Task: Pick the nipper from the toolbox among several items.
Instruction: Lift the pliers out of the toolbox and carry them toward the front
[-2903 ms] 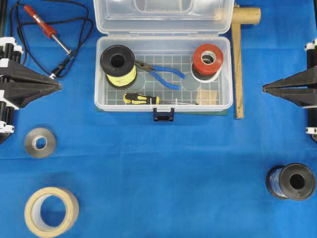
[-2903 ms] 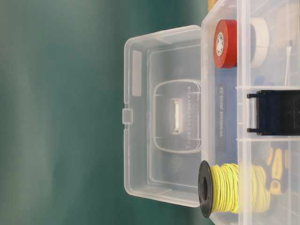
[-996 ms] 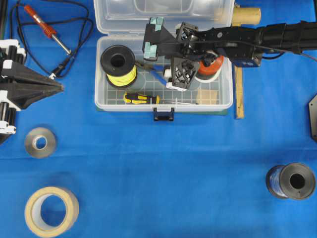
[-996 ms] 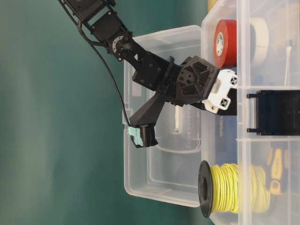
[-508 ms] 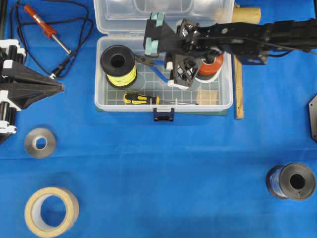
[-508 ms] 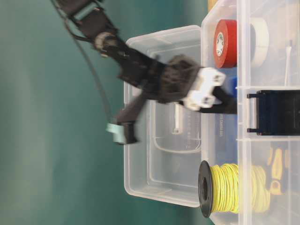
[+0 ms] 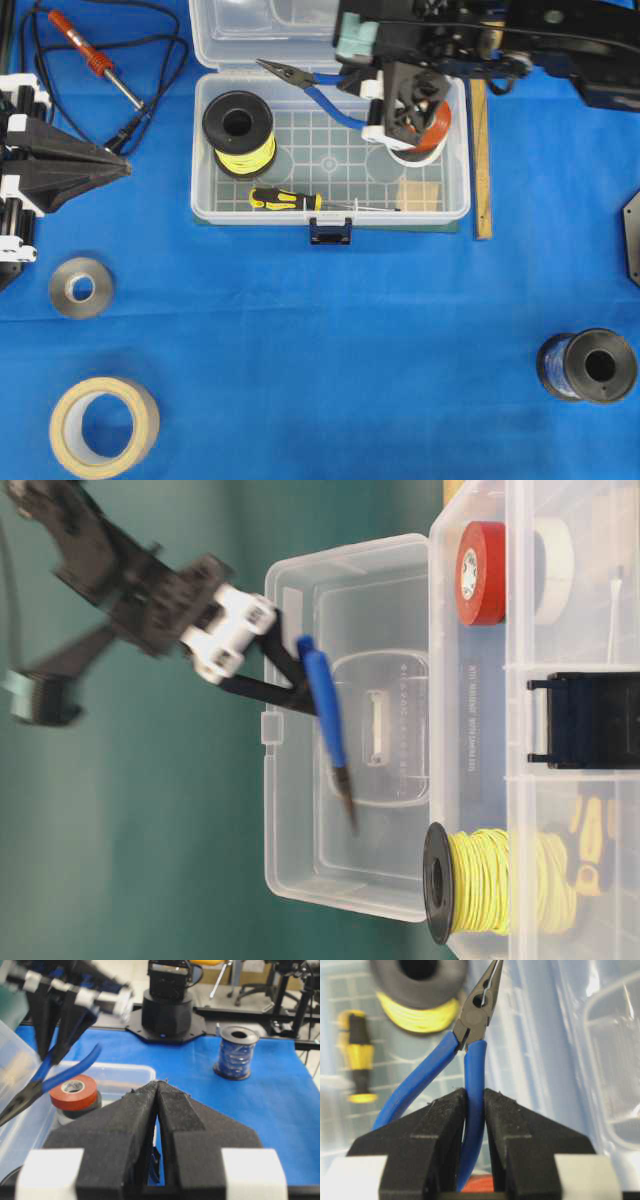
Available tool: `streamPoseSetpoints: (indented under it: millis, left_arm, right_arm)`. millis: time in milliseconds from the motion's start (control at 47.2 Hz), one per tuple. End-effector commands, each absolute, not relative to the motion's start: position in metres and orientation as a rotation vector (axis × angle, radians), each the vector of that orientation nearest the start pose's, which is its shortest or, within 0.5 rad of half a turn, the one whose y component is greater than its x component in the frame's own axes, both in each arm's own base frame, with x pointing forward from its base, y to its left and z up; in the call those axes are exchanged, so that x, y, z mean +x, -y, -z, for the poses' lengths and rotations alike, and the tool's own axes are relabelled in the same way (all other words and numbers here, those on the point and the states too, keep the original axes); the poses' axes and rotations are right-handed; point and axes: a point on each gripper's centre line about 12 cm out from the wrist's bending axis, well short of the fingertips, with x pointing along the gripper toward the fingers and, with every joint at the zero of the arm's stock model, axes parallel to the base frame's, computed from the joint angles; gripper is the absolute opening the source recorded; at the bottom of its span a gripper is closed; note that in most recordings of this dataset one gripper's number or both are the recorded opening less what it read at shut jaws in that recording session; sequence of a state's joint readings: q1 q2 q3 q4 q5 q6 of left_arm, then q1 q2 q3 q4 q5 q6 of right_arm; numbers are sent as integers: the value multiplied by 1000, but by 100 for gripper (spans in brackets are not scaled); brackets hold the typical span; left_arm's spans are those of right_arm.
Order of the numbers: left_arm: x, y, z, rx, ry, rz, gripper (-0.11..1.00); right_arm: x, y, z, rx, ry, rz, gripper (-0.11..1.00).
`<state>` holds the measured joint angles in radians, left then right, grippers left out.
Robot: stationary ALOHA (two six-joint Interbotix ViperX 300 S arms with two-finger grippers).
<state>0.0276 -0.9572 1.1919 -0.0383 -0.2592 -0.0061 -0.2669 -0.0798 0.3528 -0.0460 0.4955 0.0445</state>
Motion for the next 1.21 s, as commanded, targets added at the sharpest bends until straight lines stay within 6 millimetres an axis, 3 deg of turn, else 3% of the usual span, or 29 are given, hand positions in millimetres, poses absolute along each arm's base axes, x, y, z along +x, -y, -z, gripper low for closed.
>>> streamPoseSetpoints:
  millis: [0,318,424,530,699,869,996,1186]
  left_arm:
    - [201,-7,-283,-46,27,-41,0]
    - [200,-7,-283,-46,27,-41,0]
    - [200,-7,-282,-46,25,-41,0]
    - [200,-7,-282,-47,24,-41,0]
    - [200,-7,-280,-48,18,-41,0]
    - [199,-7,-275,-48,-1,-41,0]
    - [199,-7,-274,-53,-8,-41,0]
    - [199,-7,-274,-53,-11,-41,0]
  right_arm:
    - [391,85,-294,73,-697,224,13]
    - [397,-11,-287,68,-656,13,13]
    - [402,-40,-271,79,-665,-44,13]
    - [411,-60,-238,118,-710,-65,13]
    - [421,-76,-189,162,-796,-63,13]
    - [430,-80,-147,207,-841,-41,13]
    - [431,-80,-128,238,-875,-18,13]
    - [425,-79,-122,256,-931,9,13]
